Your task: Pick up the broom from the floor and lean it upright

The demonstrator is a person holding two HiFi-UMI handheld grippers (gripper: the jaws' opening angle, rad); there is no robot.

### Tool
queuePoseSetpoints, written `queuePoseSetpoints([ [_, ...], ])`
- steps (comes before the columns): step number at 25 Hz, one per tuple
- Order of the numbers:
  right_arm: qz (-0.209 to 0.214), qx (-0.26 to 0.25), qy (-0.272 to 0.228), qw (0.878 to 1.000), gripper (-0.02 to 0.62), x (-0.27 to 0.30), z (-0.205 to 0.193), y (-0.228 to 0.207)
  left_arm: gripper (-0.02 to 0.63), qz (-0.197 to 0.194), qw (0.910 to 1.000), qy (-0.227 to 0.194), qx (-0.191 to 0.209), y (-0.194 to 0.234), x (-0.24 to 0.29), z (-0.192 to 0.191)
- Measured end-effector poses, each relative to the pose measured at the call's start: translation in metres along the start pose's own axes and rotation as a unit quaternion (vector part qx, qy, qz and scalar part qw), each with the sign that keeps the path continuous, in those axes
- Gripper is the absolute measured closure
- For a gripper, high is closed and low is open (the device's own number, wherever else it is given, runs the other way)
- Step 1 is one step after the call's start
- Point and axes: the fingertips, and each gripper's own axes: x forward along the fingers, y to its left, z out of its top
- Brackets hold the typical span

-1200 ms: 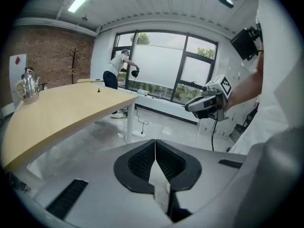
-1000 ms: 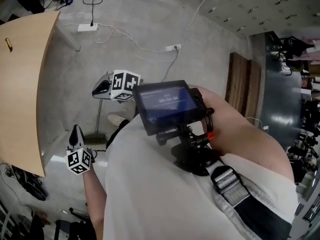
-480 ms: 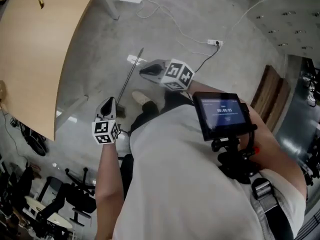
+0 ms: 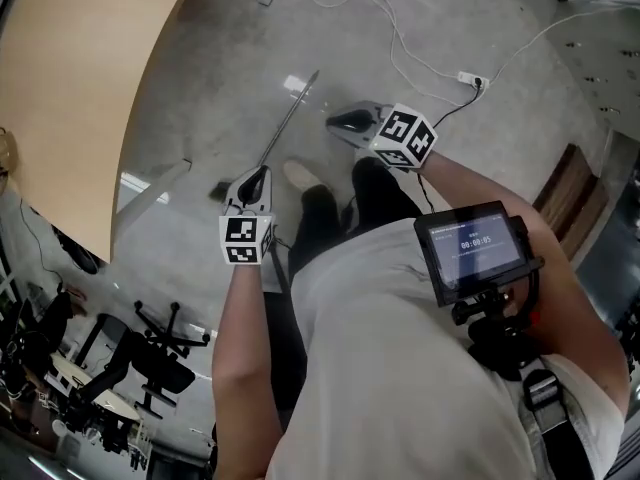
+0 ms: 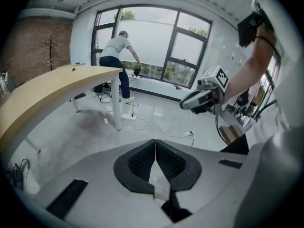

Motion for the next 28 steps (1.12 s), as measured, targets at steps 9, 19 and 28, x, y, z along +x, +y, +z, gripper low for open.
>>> queuePoseSetpoints([
  [9,-0.051,-0.012,0.010,0.999,0.568,0.001,-0.065,-0.056,0.595,-0.003,1.0000,0.004,0.007,-0.001,0.063,-0.031],
  [19,-0.065,0.000,0.009,0.998,0.568,0.028,-0.148,-0.129,0.595,-0.031,0.9966,0.057,0.051,0.020,0.183,-0.109],
  [28,-0.062,-0.023,0.017,0.998,0.568,0.077,-0.203,-0.190,0.595,-0.025,0.9948,0.084,0.050,0.063,0.250,-0.201],
])
